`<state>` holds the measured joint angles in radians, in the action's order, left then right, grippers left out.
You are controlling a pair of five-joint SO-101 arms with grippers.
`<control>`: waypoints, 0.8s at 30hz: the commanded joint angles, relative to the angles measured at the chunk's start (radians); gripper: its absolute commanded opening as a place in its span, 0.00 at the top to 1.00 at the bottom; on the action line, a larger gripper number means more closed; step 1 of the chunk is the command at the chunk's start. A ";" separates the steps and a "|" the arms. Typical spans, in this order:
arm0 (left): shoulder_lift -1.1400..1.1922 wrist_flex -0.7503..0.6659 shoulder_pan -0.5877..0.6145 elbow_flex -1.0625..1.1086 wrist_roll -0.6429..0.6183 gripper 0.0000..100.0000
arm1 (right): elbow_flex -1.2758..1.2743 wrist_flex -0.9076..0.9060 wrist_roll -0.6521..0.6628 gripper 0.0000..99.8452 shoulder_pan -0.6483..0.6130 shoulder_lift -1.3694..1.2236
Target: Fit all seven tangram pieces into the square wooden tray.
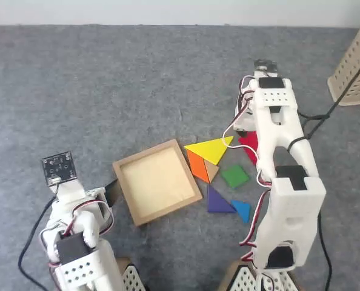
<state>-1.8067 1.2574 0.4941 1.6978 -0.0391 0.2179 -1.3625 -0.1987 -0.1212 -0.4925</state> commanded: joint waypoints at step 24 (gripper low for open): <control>-0.014 0.006 0.005 -0.013 0.002 0.65 | 0.256 -0.090 0.040 0.71 -0.018 -0.237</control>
<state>-1.8067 1.2574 0.4941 1.6978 -0.0391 0.4526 -1.4085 -0.2094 -0.1396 -0.7426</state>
